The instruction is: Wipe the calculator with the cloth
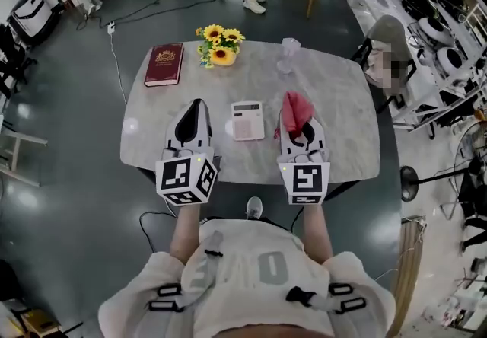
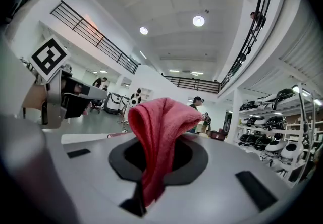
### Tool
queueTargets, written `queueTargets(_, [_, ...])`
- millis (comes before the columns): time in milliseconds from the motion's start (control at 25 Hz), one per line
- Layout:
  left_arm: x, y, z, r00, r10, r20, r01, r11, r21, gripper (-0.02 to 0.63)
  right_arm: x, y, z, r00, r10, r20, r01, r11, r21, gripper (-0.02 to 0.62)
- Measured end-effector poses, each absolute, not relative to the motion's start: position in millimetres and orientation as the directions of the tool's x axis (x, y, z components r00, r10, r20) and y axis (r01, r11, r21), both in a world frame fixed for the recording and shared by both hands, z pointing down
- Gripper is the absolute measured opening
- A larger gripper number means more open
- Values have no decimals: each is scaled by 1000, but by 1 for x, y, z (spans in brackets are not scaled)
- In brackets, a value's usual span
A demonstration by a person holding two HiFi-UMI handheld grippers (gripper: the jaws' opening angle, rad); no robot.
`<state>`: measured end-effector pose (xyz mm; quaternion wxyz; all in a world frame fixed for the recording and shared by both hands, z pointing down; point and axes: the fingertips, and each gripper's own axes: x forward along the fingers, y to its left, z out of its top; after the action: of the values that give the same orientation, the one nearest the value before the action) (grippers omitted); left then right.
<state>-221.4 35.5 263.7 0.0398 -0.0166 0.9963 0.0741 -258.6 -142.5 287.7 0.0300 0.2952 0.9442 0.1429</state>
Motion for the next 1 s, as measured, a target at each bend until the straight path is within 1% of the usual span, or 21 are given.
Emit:
queueTargets(200, [-218, 14, 270, -996, 18, -82, 6, 990, 139, 21, -266, -162, 297, -796, 605, 19, 589, 768, 252, 57])
queueTargets(520, [-206, 5, 264, -987, 87, -132, 67, 987, 148, 21, -268, -159, 294, -744, 668, -14, 644, 723, 250, 57])
queueTargets(680, [-211, 10, 261, -978, 114, -176, 87, 984, 154, 21, -275, -153, 289, -732, 681, -30, 656, 715, 240, 57])
queueTargets(1000, [-244, 8, 255, -974, 57, -221, 35, 994, 104, 21, -299, -155, 287, -766, 640, -59, 613, 755, 233, 57])
